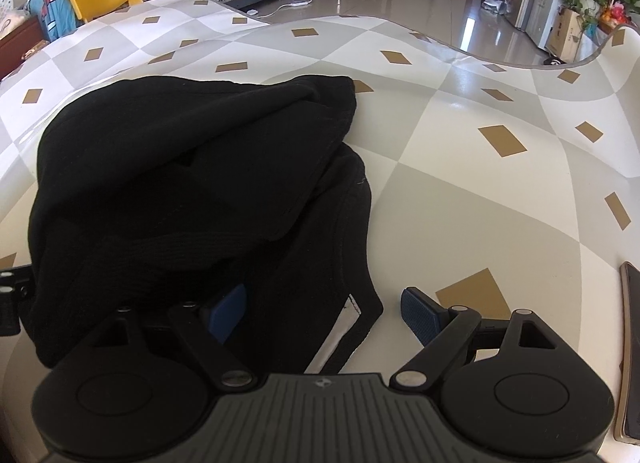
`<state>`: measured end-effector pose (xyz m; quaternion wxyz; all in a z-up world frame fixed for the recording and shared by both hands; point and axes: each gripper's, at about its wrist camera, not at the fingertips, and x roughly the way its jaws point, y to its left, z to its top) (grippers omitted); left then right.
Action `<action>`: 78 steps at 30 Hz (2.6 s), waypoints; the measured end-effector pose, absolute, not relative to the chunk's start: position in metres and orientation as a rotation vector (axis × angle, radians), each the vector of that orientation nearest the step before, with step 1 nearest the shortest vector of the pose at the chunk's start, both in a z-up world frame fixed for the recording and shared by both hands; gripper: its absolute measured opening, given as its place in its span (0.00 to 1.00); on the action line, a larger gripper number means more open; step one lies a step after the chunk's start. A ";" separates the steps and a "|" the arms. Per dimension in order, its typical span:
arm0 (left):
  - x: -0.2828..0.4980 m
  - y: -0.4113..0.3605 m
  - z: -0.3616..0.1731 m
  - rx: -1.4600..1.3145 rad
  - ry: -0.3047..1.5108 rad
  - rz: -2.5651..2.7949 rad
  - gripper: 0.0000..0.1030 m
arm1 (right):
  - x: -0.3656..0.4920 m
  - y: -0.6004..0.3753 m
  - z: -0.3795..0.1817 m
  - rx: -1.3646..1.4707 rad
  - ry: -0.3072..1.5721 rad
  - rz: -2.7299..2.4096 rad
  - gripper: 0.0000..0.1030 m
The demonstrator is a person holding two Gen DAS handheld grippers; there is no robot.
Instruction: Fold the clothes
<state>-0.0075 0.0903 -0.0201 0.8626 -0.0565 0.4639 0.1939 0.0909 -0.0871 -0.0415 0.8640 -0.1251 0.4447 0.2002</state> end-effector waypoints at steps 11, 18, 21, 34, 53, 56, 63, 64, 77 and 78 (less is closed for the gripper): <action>-0.019 0.096 -0.014 -0.116 0.957 0.441 1.00 | 0.062 -0.071 -0.042 -0.335 0.953 0.594 0.82; -0.027 0.102 -0.007 -0.132 0.935 0.459 1.00 | 0.059 -0.069 -0.036 -0.338 0.980 0.664 0.82; -0.029 0.102 -0.003 -0.131 0.915 0.454 1.00 | 0.065 -0.081 -0.024 -0.272 0.965 0.629 0.82; -0.033 0.081 0.001 -0.098 0.890 0.352 1.00 | 0.098 -0.104 0.001 0.009 0.891 0.480 0.82; -0.028 0.091 -0.026 -0.143 0.961 0.369 1.00 | 0.122 -0.086 -0.040 0.035 0.877 0.389 0.82; -0.026 0.092 -0.029 -0.151 0.965 0.377 1.00 | 0.117 -0.083 -0.040 0.003 0.877 0.434 0.76; -0.019 0.087 -0.032 -0.114 0.957 0.381 1.00 | 0.096 -0.072 -0.039 -0.129 0.876 0.556 0.58; -0.018 0.086 -0.032 -0.110 0.955 0.380 1.00 | 0.092 -0.070 -0.039 -0.149 0.876 0.572 0.56; -0.006 0.088 -0.029 -0.132 0.910 0.341 1.00 | 0.070 -0.080 -0.037 -0.134 0.927 0.687 0.44; -0.005 0.089 -0.028 -0.139 0.902 0.337 1.00 | 0.067 -0.080 -0.036 -0.140 0.930 0.698 0.44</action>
